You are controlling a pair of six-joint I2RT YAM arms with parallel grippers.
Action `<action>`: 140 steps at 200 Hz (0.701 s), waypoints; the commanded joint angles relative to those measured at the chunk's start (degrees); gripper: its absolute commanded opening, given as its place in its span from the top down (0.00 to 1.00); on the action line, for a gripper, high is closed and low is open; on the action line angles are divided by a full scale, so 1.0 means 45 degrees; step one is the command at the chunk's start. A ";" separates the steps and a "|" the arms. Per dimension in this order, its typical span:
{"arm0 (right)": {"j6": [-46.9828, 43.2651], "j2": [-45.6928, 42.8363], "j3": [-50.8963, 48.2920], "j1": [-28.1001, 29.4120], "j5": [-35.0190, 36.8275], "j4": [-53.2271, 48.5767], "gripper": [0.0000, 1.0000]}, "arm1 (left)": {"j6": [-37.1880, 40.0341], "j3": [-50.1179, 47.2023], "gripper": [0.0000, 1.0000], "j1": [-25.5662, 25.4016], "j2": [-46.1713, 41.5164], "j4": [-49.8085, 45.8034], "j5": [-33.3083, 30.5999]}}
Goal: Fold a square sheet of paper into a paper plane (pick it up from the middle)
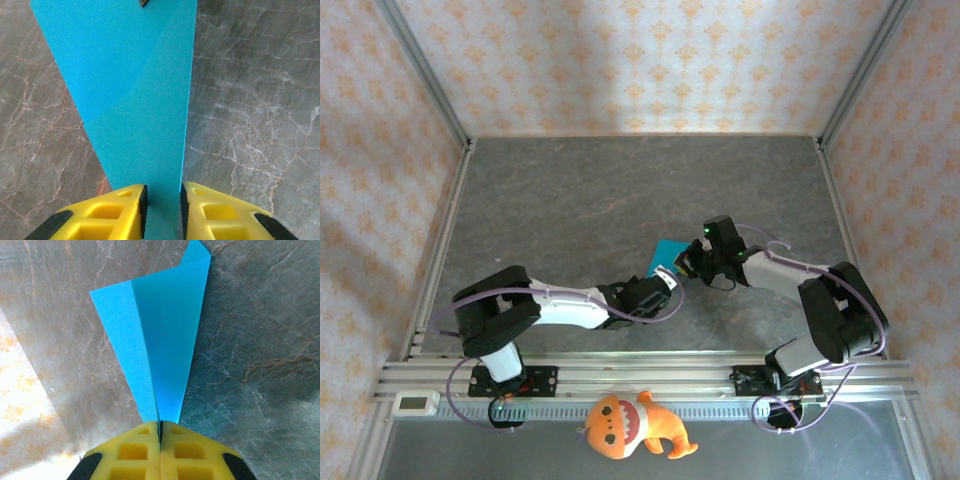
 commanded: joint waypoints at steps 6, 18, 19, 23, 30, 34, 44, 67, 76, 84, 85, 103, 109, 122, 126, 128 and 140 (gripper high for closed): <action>-0.0110 -0.0142 0.0239 0.0059 -0.0115 -0.0129 1.00 | 0.0200 0.0380 0.76 -0.0167 0.0104 -0.0397 -0.0978; -0.0110 -0.0131 0.0240 0.0058 -0.0115 -0.0112 1.00 | 0.0194 0.0377 0.79 -0.0196 0.0103 -0.0395 -0.1085; -0.0110 -0.0139 0.0244 0.0066 -0.0124 -0.0121 1.00 | 0.0194 0.0375 0.80 -0.0196 0.0112 -0.0395 -0.1107; -0.0110 -0.0136 0.0247 0.0060 -0.0116 -0.0110 1.00 | 0.0187 0.0387 0.81 -0.0216 0.0089 -0.0377 -0.1126; -0.0110 -0.0139 0.0229 0.0054 -0.0145 -0.0110 1.00 | 0.0194 0.0388 0.82 -0.0227 0.0083 -0.0356 -0.1126; -0.0110 -0.0146 0.0229 0.0056 -0.0135 -0.0110 1.00 | 0.0189 0.0373 0.83 -0.0229 0.0082 -0.0340 -0.1137; -0.0110 -0.0130 0.0229 0.0072 -0.0129 -0.0100 1.00 | 0.0180 0.0410 0.85 -0.0245 0.0083 -0.0333 -0.1127; -0.0111 -0.0109 0.0201 0.0055 -0.0094 -0.0109 1.00 | 0.0205 0.0401 0.90 -0.0237 0.0102 -0.0281 -0.1053; -0.0110 -0.0134 0.0192 0.0071 -0.0083 -0.0110 1.00 | 0.0217 0.0410 0.91 -0.0236 0.0119 -0.0300 -0.1033; -0.0110 -0.0131 0.0208 0.0066 -0.0055 -0.0119 1.00 | 0.0225 0.0377 0.93 -0.0236 0.0104 -0.0283 -0.1014; -0.0110 -0.0139 0.0208 0.0069 -0.0045 -0.0124 1.00 | 0.0229 0.0374 0.93 -0.0236 0.0103 -0.0280 -0.1012; -0.0196 -0.0247 0.0276 0.0072 0.0093 -0.0209 0.95 | 0.0216 0.0344 0.96 -0.0251 0.0092 -0.0266 -0.0900; -0.0234 -0.0311 0.0332 0.0057 0.0247 -0.0318 0.90 | 0.0185 0.0304 0.96 -0.0236 0.0073 -0.0222 -0.0867; -0.0481 -0.0573 0.0467 0.0063 0.0714 -0.0576 0.77 | 0.0128 0.0252 0.98 -0.0245 0.0046 -0.0175 -0.0683; -0.0559 -0.0676 0.0481 0.0058 0.0933 -0.0683 0.74 | 0.0093 0.0221 0.99 -0.0236 0.0036 -0.0162 -0.0615; -0.0598 -0.0743 0.0496 0.0054 0.1066 -0.0736 0.72 | 0.0071 0.0217 0.99 -0.0231 0.0027 -0.0156 -0.0570; -0.0849 -0.1203 0.0548 0.0034 0.2151 -0.1223 0.65 | -0.0040 0.0174 1.00 -0.0163 0.0004 -0.0073 -0.0185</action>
